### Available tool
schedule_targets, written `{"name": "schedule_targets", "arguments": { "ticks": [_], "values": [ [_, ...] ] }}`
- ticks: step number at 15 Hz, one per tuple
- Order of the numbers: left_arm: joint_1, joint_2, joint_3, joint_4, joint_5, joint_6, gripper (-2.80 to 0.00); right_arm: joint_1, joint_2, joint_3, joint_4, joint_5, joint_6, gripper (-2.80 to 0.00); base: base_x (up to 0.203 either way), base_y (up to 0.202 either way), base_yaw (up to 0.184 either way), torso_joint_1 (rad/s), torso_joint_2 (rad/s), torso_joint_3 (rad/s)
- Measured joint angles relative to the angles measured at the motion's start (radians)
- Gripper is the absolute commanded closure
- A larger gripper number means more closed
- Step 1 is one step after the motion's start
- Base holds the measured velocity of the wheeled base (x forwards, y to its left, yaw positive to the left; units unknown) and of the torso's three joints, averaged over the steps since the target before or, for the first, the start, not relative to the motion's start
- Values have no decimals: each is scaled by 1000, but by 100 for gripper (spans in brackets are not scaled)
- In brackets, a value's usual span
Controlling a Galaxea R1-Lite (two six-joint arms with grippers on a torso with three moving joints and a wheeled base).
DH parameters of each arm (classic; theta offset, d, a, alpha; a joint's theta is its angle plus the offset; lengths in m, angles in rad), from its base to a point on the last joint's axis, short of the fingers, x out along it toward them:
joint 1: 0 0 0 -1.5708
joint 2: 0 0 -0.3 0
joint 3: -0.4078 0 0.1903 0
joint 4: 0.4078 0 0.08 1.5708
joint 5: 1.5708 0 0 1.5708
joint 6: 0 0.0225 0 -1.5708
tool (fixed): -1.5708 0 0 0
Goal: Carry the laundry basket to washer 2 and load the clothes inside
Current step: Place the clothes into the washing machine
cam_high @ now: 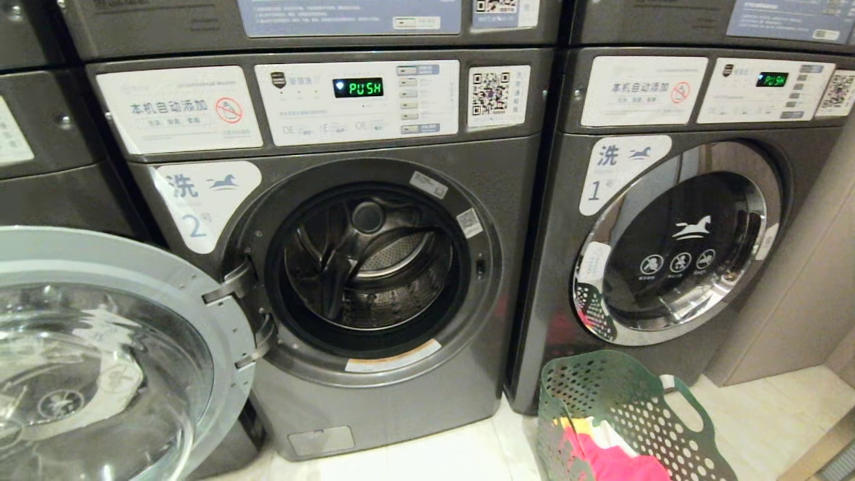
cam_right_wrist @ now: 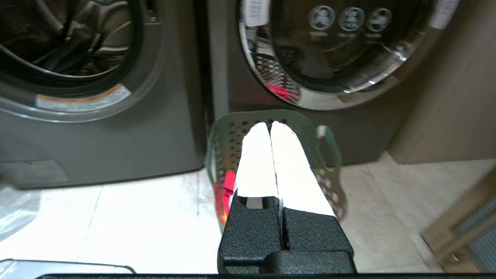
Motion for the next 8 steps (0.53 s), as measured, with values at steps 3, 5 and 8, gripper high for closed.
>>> {"name": "schedule_targets", "arguments": {
  "ticks": [3,5,8],
  "values": [
    [0,0,0,0,0,0,0,0,0,0,0,-1,1,0,1,-6,124,-2,59,54],
    [-1,0,0,0,1,0,0,-2,0,0,0,-1,1,0,0,-1,34,1,9,9],
    [-1,0,0,0,0,0,0,-1,0,0,0,-1,5,0,0,0,0,0,0,0]
  ]
}}
